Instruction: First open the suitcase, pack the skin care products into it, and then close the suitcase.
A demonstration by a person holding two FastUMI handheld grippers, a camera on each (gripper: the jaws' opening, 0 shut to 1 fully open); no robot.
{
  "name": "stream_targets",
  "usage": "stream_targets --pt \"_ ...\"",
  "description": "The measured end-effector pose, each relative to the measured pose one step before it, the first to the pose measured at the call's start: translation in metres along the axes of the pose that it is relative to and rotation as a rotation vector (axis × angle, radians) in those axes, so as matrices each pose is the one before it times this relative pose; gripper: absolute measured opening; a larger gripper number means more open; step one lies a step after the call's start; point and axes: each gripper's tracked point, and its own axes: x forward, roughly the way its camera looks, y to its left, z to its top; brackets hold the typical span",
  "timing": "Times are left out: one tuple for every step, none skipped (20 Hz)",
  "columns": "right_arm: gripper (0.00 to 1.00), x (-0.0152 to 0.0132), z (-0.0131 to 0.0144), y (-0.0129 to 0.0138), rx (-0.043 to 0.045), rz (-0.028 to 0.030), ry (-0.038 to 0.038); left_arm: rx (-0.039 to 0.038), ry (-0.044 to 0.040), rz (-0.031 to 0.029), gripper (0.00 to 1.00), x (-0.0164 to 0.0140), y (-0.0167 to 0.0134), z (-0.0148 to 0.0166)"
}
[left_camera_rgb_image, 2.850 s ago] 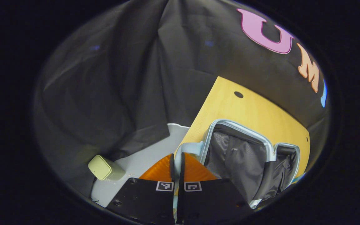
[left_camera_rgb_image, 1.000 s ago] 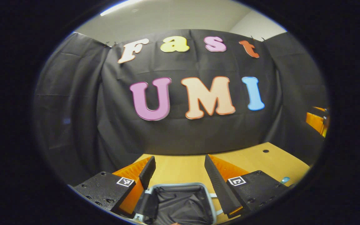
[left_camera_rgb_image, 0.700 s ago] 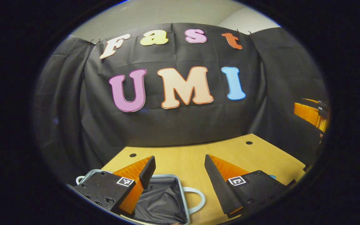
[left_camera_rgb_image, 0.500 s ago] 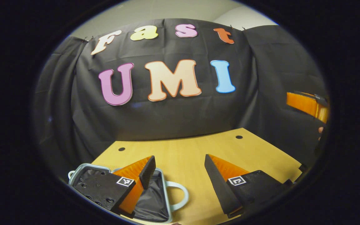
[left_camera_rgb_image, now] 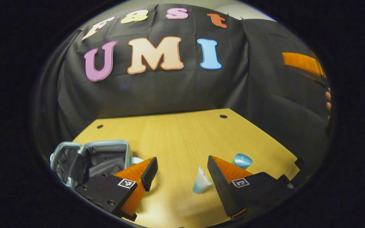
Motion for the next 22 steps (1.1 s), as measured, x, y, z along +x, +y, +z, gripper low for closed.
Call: stream_targets --pt "0.98 -0.00156 -0.00015 -0.00205 0.00172 -0.00122 0.00139 -0.00439 0.0167 -0.00927 0.94 0.0031 -0.00554 -0.00657" --pt "0.99 -0.00204 -0.00081 -0.00127 0.00114 0.00041 0.00289 -0.00155 0.01788 -0.0064 0.94 0.00354 -0.00353 -0.00842" --pt "0.98 -0.00022 -0.00249 -0.00121 -0.00176 -0.00059 0.00405 -0.00112 0.02076 -0.00707 0.94 0.00392 -0.00347 -0.00866" --pt "0.98 -0.0015 -0.0031 -0.00151 -0.0054 -0.00207 0.00533 -0.00291 0.01518 -0.00692 0.94 0.00374 -0.00421 -0.00858" --pt "0.98 -0.00072 -0.00254 -0.00141 -0.00674 -0.00113 0.0073 -0.00628 0.01435 -0.00923 0.94 0.00292 -0.00345 -0.00718" --pt "0.98 -0.00051 -0.00344 -0.00011 -0.00698 -0.00025 0.00957 -0.0104 0.01048 -0.00854 0.94 0.00411 -0.00332 -0.00782" --pt "0.99 -0.00126 -0.0035 0.00058 -0.00616 0.00064 0.00919 -0.01148 0.01252 -0.00869 0.91 0.00511 -0.00239 -0.00443" --pt "0.98 -0.00047 -0.00181 0.00076 -0.00465 0.00203 0.00718 -0.01063 0.01291 -0.00899 0.88 0.00677 -0.00291 -0.00618" --pt "0.98 -0.00105 -0.00255 0.0026 -0.00356 0.00402 0.00484 -0.00726 0.01556 -0.00612 0.81 0.0051 -0.00214 -0.00552" --pt "0.98 -0.00001 -0.00312 0.00302 -0.00396 0.00612 0.0064 0.00176 0.01344 0.00227 0.75 0.00499 0.0007 -0.00443" --pt "0.98 -0.00057 -0.00315 0.00467 -0.00489 0.0125 0.00778 0.00834 0.01148 0.00397 0.59 0.00378 0.00112 -0.00272" --pt "0.99 0.00064 -0.00246 0.00618 -0.003 0.01586 0.00364 0.0097 0.00911 0.00848 0.43 0.00497 0.00193 -0.00099" --pt "0.99 0.00053 -0.00221 0.00776 -0.00365 0.0237 0.005 0.00491 -0.00033 -0.00731 0.28 0.00038 -0.00104 0.00179" --pt "0.99 0.00094 -0.00365 0.00858 -0.00362 0.02367 0.00567 -0.01038 0.0076 -0.02785 0.24 0.0001 -0.00484 0.00056" --pt "0.99 0.00143 -0.00233 0.00653 -0.00344 0.01911 0.00125 -0.02631 -0.00291 -0.02276 0.2 -0.00296 -0.00315 0.0032" --pt "0.99 0.00151 -0.00237 0.00648 0.00043 0.01807 0.00028 -0.01664 -0.00438 -0.01061 0.17 -0.00324 -0.00074 0.00625" --pt "0.99 0.00288 -0.00573 0.00689 0.00656 0.01876 0.00599 -0.00037 -0.01014 0.00128 0.17 -0.00546 0.00249 0.0085" --pt "0.99 0.00406 -0.0082 0.00812 0.00938 0.02029 0.01166 0.00841 -0.01459 0.01156 0.17 -0.0074 0.00429 0.00934" --pt "0.99 0.00362 -0.00754 0.0053 0.00462 0.01332 0.01276 0.01201 -0.01549 0.00729 0.17 -0.00769 0.00395 0.01105" --pt "0.99 0.00412 -0.00918 0.00581 0.00221 0.014 0.01451 0.00829 -0.01848 0.00971 0.17 -0.00932 0.00324 0.01069" --pt "0.99 0.00311 -0.00877 0.00558 0.00211 0.01273 0.01446 0.00935 -0.01486 0.00717 0.17 -0.00914 0.00406 0.01071" --pt "0.99 0.00412 -0.00944 0.00633 -0.0003 0.01455 0.01317 0.00909 -0.01178 0.01427 0.17 -0.00825 0.00507 0.00885"
